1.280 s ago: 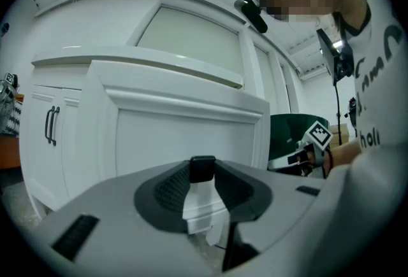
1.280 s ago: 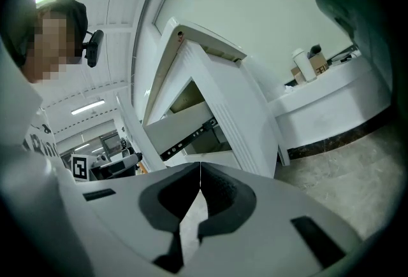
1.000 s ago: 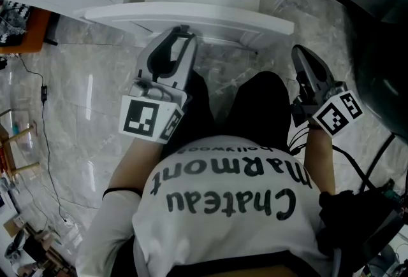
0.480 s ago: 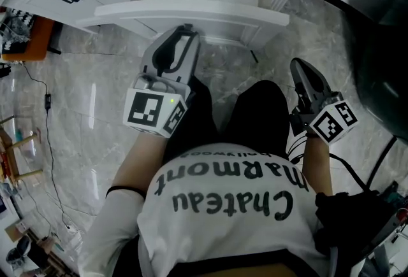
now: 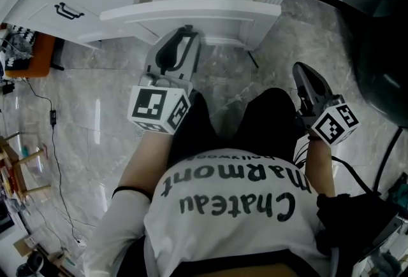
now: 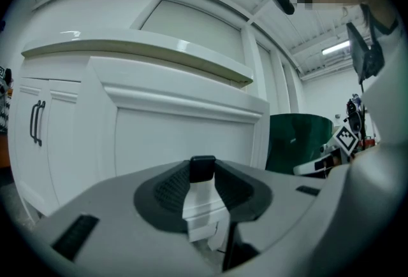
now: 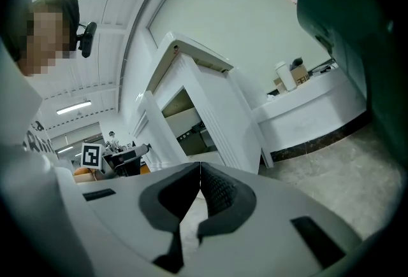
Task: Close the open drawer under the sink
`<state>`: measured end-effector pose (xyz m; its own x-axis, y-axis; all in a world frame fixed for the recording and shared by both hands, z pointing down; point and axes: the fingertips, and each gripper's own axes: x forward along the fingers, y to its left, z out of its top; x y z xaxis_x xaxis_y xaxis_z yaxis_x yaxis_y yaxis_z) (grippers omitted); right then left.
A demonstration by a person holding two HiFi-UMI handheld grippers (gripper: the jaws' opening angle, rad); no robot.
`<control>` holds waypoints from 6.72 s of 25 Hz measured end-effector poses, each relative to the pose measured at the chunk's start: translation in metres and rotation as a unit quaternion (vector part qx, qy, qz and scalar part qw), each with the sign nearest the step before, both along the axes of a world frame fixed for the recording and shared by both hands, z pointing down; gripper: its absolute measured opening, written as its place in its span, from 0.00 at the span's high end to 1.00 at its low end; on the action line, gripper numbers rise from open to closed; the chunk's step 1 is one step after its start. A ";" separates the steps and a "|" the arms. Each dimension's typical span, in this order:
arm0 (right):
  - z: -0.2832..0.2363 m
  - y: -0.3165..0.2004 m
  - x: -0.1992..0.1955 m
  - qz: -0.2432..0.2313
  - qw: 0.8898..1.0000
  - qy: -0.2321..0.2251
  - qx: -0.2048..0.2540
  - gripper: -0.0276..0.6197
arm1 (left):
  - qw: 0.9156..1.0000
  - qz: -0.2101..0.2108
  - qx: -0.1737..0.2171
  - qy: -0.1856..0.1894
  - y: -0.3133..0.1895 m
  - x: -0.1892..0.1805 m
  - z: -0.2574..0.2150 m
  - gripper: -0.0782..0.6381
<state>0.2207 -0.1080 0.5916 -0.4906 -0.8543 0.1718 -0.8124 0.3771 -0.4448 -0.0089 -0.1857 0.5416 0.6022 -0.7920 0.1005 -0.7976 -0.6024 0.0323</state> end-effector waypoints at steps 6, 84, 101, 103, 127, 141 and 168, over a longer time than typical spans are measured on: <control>-0.005 0.006 0.004 0.007 1.000 0.011 0.002 0.94 | 1.000 0.005 -0.001 0.003 -0.001 0.002 0.000 0.72; -0.011 0.006 -0.009 0.006 1.000 0.025 -0.003 0.94 | 0.999 0.007 -0.017 -0.027 -0.100 0.025 -0.003 0.72; -0.006 0.008 -0.011 0.002 1.000 0.030 -0.009 0.94 | 0.999 0.007 -0.002 -0.053 -0.117 0.031 -0.001 0.72; -0.004 0.008 -0.011 0.003 1.000 0.028 -0.008 0.94 | 0.998 0.007 -0.007 -0.055 -0.120 0.031 0.000 0.72; 0.010 0.005 -0.017 -0.013 0.999 0.026 -0.024 0.94 | 0.997 0.010 -0.021 -0.075 -0.124 0.032 -0.001 0.72; 0.047 0.001 -0.031 -0.026 0.998 0.016 -0.054 0.94 | 0.997 0.023 -0.016 -0.073 -0.124 0.032 -0.001 0.72; -0.039 0.055 -0.043 -0.033 0.970 -0.001 -0.241 0.94 | 0.987 0.038 -0.099 -0.125 -0.122 0.032 -0.003 0.72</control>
<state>0.1774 -0.0532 0.5528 -0.5418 -0.6418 0.5427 -0.7925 0.1751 -0.5842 0.0230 -0.3073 0.5387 0.5958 -0.6958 0.4011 -0.7486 -0.6620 -0.0365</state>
